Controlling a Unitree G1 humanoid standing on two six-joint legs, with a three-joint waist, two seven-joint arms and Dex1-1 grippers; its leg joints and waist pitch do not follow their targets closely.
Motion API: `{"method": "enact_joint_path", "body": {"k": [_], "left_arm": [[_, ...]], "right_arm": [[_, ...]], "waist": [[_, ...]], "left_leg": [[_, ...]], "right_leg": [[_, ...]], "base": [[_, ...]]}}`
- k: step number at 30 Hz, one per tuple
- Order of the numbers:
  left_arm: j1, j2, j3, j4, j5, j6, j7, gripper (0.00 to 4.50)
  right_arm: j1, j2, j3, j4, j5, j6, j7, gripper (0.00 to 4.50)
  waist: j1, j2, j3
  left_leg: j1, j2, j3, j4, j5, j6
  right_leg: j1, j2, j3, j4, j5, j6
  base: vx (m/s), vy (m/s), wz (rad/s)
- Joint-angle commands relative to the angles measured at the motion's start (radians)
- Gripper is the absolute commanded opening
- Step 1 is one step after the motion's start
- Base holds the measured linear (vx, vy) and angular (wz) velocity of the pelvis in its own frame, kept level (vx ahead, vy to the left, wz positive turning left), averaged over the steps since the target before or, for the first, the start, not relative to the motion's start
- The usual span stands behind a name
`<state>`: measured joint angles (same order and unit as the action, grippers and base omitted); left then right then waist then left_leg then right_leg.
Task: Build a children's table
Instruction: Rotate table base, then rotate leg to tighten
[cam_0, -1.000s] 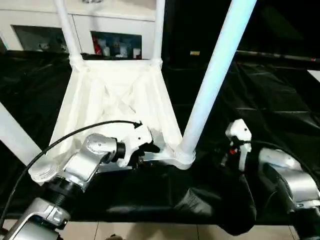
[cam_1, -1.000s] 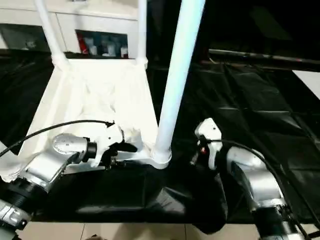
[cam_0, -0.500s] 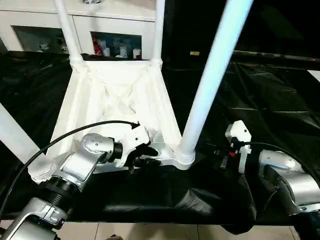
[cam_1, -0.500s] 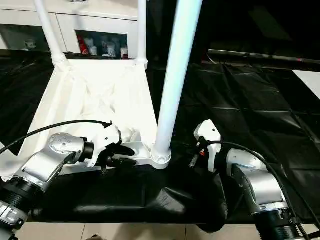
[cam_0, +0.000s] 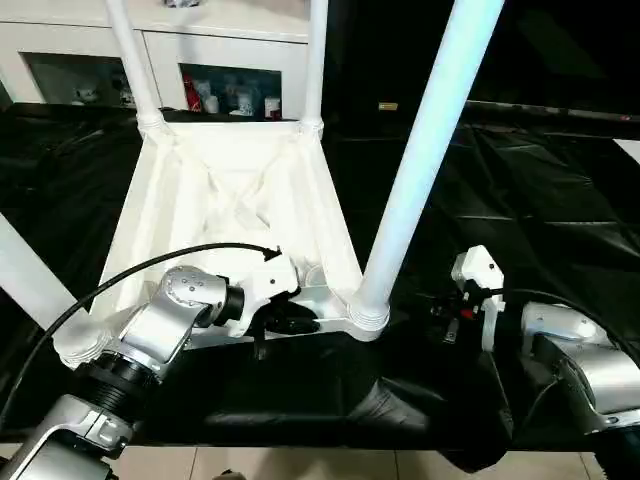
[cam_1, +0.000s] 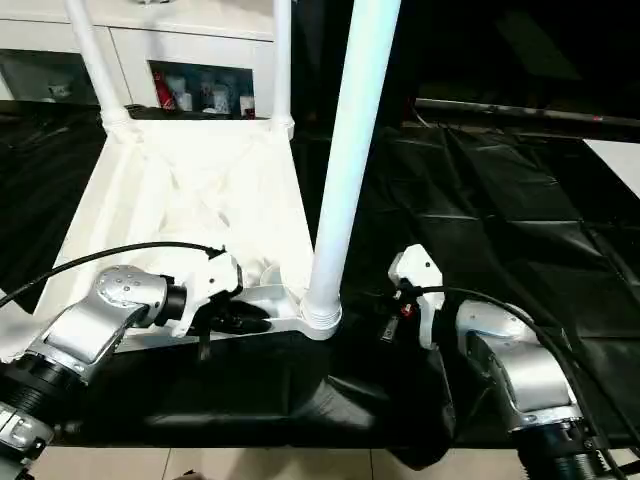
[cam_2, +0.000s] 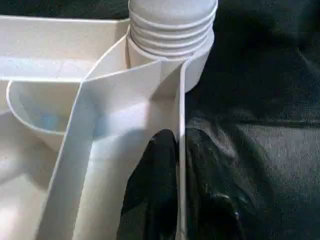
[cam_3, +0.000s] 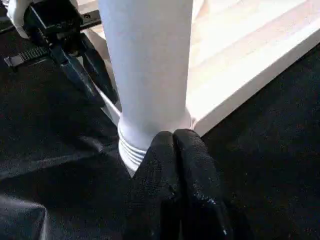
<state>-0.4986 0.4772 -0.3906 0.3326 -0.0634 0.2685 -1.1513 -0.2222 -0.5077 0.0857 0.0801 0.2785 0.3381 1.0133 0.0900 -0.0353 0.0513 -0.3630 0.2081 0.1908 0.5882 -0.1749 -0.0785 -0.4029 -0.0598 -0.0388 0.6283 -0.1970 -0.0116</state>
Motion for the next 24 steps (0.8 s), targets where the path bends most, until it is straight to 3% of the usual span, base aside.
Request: {"method": "enact_joint_path", "body": {"k": [1, 3, 6, 11, 12, 17, 19, 22, 24], "left_arm": [[0.030, 0.016, -0.034, 0.024, 0.025, 0.029, -0.023, 0.04], [0.030, 0.013, -0.033, 0.028, 0.029, 0.023, -0.018, 0.04], [0.022, -0.002, -0.024, 0.046, 0.032, 0.012, -0.001, 0.00], [0.014, -0.007, -0.026, 0.050, 0.029, 0.017, -0.007, 0.00], [0.011, -0.008, -0.026, 0.051, 0.030, 0.016, -0.008, 0.00], [0.007, -0.008, -0.027, 0.059, 0.034, 0.007, -0.008, 0.00], [0.005, -0.010, -0.027, 0.063, 0.036, 0.005, -0.009, 0.00], [0.005, -0.011, -0.026, 0.065, 0.036, 0.004, -0.007, 0.00], [0.004, -0.011, -0.026, 0.065, 0.037, 0.003, -0.007, 0.00]], "right_arm": [[0.010, -0.015, -0.018, -0.011, 0.021, 0.011, 0.021, 0.31], [0.020, -0.017, -0.026, -0.026, 0.056, 0.040, 0.044, 0.31], [0.040, -0.035, -0.014, -0.056, 0.087, 0.077, 0.088, 0.67], [0.029, -0.012, 0.003, -0.043, 0.084, 0.059, 0.079, 1.10], [0.015, 0.006, 0.021, -0.021, 0.044, 0.014, 0.050, 1.22], [-0.004, 0.031, 0.053, 0.021, -0.023, -0.052, 0.001, 1.49], [-0.010, 0.052, 0.046, 0.039, -0.017, -0.066, -0.012, 1.81], [-0.027, 0.070, 0.036, 0.068, -0.014, -0.077, -0.028, 1.91], [-0.034, 0.069, 0.040, 0.077, -0.013, -0.067, -0.020, 2.24]], "waist": [[0.006, 0.005, -0.055], [0.005, 0.005, -0.056], [0.007, 0.002, -0.058], [0.006, 0.004, -0.053], [0.007, 0.005, -0.054], [0.003, 0.005, -0.055], [0.003, 0.004, -0.054], [-0.001, 0.004, -0.052], [0.001, 0.006, -0.051]], "left_leg": [[0.011, 0.021, -0.014, -0.067, -0.250, 0.007], [0.011, 0.022, -0.015, -0.067, -0.256, 0.010], [0.009, 0.023, -0.015, -0.066, -0.240, 0.017], [0.014, 0.022, -0.017, -0.069, -0.280, 0.005], [0.014, 0.023, -0.017, -0.069, -0.277, 0.003], [0.012, 0.021, -0.017, -0.070, -0.269, -0.007], [0.013, 0.021, -0.016, -0.071, -0.274, -0.003], [0.014, 0.019, -0.018, -0.072, -0.301, -0.004], [0.020, 0.022, -0.017, -0.071, -0.311, -0.006]], "right_leg": [[0.044, -0.069, 0.040, -0.092, -0.265, -0.163], [0.045, -0.068, 0.040, -0.093, -0.269, -0.160], [0.047, -0.067, 0.039, -0.089, -0.239, -0.164], [0.042, -0.071, 0.039, -0.100, -0.344, -0.146], [0.041, -0.071, 0.040, -0.099, -0.338, -0.146], [0.042, -0.070, 0.040, -0.095, -0.302, -0.154], [0.042, -0.070, 0.040, -0.096, -0.307, -0.154], [0.040, -0.071, 0.039, -0.103, -0.371, -0.140], [0.034, -0.071, 0.040, -0.107, -0.398, -0.131]], "base": [[0.000, 0.000, 0.00], [0.000, 0.000, 0.00], [0.000, 0.000, 0.00], [0.000, 0.000, 0.00], [0.000, 0.000, 0.00], [0.000, 0.000, 0.00], [0.000, 0.000, 0.00], [0.000, 0.000, 0.00], [0.000, 0.000, 0.00]]}}
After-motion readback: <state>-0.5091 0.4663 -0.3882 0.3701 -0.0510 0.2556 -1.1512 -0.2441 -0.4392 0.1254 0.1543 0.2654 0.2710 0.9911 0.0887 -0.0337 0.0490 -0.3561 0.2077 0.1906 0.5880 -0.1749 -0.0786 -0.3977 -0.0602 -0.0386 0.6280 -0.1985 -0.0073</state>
